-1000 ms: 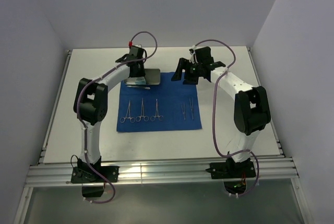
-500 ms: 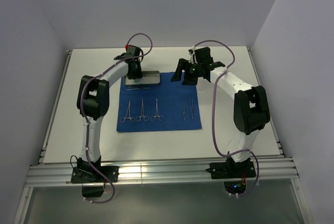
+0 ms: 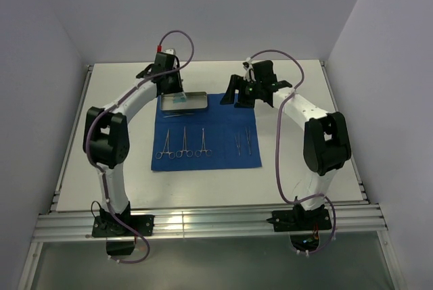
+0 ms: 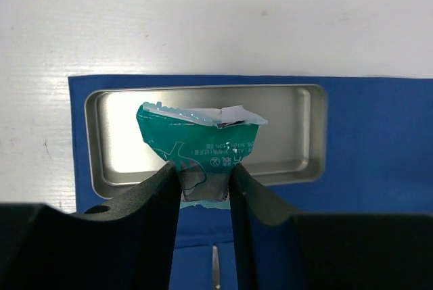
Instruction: Open and lay out the surgical kit
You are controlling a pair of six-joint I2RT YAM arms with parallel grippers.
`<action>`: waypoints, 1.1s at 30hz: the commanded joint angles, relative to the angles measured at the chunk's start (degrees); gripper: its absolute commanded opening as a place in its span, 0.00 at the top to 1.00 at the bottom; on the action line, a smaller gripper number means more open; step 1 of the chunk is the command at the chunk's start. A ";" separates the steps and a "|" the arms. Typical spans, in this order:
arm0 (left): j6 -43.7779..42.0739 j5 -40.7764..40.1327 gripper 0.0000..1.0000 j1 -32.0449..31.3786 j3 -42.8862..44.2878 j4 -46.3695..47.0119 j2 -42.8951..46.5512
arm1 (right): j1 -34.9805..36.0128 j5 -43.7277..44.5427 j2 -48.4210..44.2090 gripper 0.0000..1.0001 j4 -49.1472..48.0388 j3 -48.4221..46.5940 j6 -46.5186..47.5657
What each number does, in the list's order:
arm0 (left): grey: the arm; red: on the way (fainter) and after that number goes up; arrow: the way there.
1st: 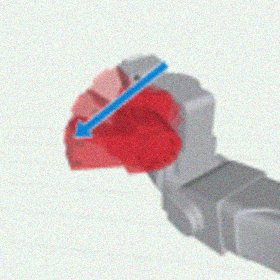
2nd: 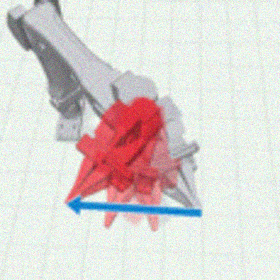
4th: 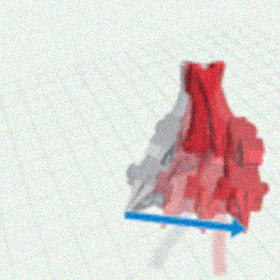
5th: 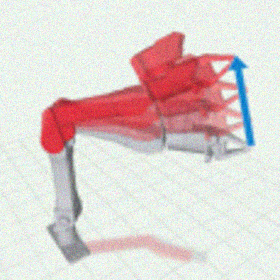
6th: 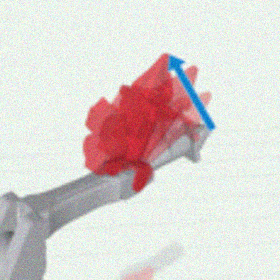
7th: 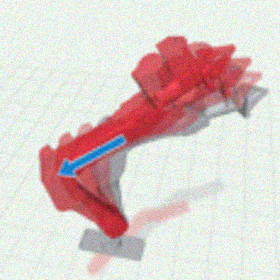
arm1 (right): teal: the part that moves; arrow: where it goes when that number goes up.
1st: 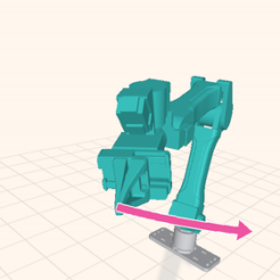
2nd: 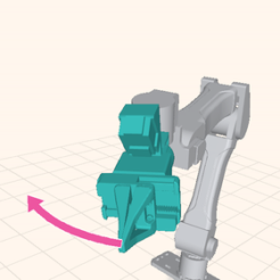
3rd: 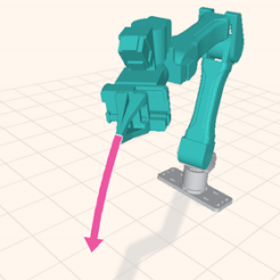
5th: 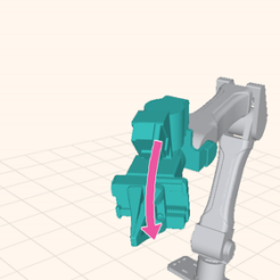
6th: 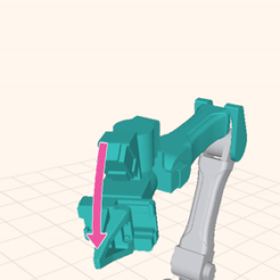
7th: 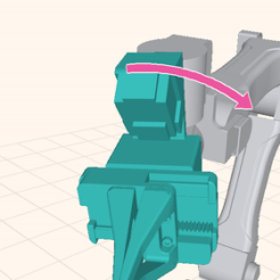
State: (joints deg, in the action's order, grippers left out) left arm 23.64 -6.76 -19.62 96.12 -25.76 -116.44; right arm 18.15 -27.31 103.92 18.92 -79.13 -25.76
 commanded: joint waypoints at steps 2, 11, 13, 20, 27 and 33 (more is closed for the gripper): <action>1.32 9.10 0.62 -0.42 -5.57 7.99 9.64 | -0.04 -4.41 -5.56 0.22 -5.99 1.26 3.17; 12.56 18.36 0.59 -1.48 -8.84 10.11 15.01 | 0.39 -9.17 -9.96 0.17 -9.42 1.44 4.32; 16.50 21.25 0.58 -1.65 -9.10 10.20 15.28 | 1.35 -8.29 -10.31 0.17 -9.95 1.44 3.70; 28.03 27.93 0.59 -1.65 -13.41 16.96 17.65 | 4.43 -3.98 -11.11 0.23 -12.24 4.42 2.73; 40.32 32.95 0.58 -1.65 -14.73 20.38 17.04 | 6.46 1.20 -10.58 0.28 -11.27 3.37 3.79; 47.01 35.68 0.57 -2.00 -17.10 24.96 16.86 | 6.90 3.05 -9.70 0.35 -11.89 2.32 3.17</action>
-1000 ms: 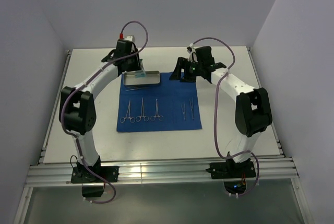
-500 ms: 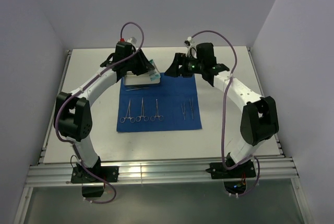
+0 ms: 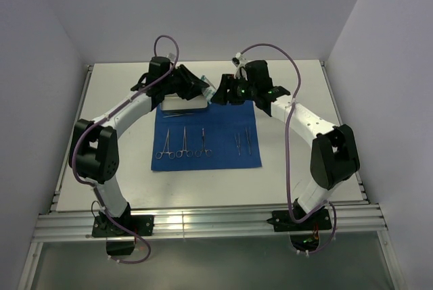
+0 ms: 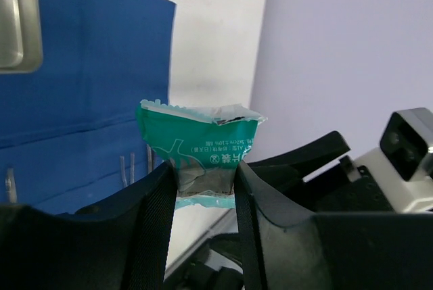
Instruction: Open and lay out the surgical kit
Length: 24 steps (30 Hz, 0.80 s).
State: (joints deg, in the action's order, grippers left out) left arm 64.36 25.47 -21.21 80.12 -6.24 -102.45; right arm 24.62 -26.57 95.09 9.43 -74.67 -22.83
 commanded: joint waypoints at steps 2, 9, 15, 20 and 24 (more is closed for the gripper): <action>7.97 5.11 0.58 -0.58 -1.89 8.43 2.70 | 0.51 2.14 -0.35 0.46 -2.84 -2.49 0.07; 11.57 7.04 0.58 -1.29 -4.00 11.95 3.49 | 0.43 1.70 -0.08 0.93 -3.19 -3.37 1.56; 9.49 7.58 0.45 -1.29 -6.99 12.49 5.42 | -1.06 -1.11 -1.39 1.00 -2.23 -3.64 5.86; -6.83 7.56 0.04 3.45 -6.20 8.88 9.72 | -5.19 -11.28 -5.52 1.00 2.95 -1.62 15.32; -44.27 25.20 0.01 9.86 -4.62 7.04 12.97 | -7.83 -19.81 -7.89 1.00 13.31 -2.49 28.08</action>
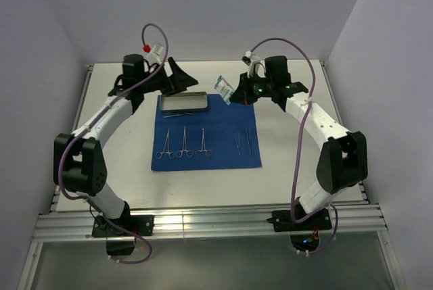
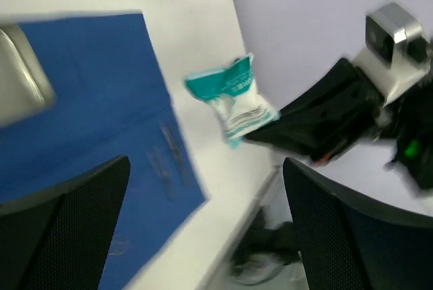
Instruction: Open and lay out the surgical kit
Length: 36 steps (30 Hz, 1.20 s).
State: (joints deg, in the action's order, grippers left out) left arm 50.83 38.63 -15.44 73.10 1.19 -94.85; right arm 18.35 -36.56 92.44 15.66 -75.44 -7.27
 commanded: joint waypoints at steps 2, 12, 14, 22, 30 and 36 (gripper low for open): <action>-44.17 26.80 0.01 5.68 2.66 -6.06 6.69 | -2.18 -13.70 -5.69 1.00 14.20 -2.51 20.57; -94.13 38.27 0.03 3.32 25.83 -44.58 -4.54 | 0.02 -24.44 -2.53 1.00 43.04 -9.19 46.72; -106.89 38.45 0.05 0.43 30.59 -60.92 -8.85 | 0.72 -24.00 -1.92 1.00 44.63 -9.99 47.78; -122.73 36.35 0.04 -7.31 34.92 -78.28 -13.18 | 3.62 -21.46 -1.92 1.00 48.32 -12.19 51.12; -117.90 35.90 0.15 -9.17 34.82 -78.10 -13.43 | 5.38 -17.50 -2.80 1.00 45.60 -12.54 49.37; -112.89 32.04 0.35 -11.10 35.19 -76.79 -14.22 | 6.17 -14.78 -3.06 1.00 45.16 -13.94 48.75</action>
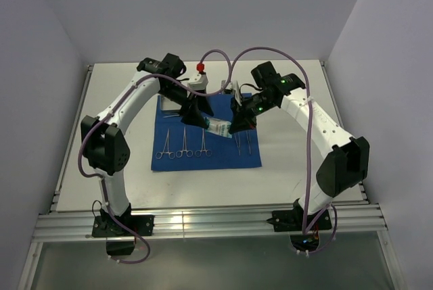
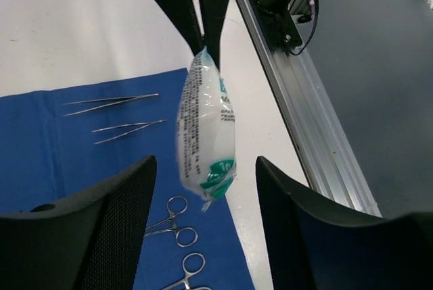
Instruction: Open and lay out the surgical kit
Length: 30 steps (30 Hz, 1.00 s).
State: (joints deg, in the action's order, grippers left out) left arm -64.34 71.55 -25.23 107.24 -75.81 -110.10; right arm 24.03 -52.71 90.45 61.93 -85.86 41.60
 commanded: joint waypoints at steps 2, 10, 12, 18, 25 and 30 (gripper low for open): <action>3.33 -1.76 0.38 -1.57 0.60 0.75 1.21 | 0.66 1.91 -0.90 1.00 -1.11 -4.48 -0.56; 4.22 -1.68 0.72 -2.19 -1.24 1.28 1.56 | 0.75 1.99 -1.42 1.00 -1.29 -5.37 -0.12; 4.92 -0.80 0.79 -2.10 -2.55 1.98 1.91 | 0.75 2.08 -1.95 1.00 -1.90 -4.93 -0.12; 12.29 1.13 0.94 -1.14 -8.09 10.58 5.16 | 0.23 4.10 -5.63 0.66 -8.73 -2.21 -5.03; 42.75 1.06 1.00 5.54 -19.15 46.21 14.01 | -9.60 5.94 -15.12 0.25 -27.89 4.82 -24.40; 79.34 -19.38 1.00 8.01 -36.74 89.57 24.75 | -16.47 8.84 -20.14 0.20 -44.49 12.89 -50.17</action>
State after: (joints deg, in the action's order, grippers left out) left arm -10.52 64.45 -16.86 75.46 -17.58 -92.29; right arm 9.43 -45.91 72.27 32.34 -76.95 11.55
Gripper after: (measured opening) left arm 0.184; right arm 0.790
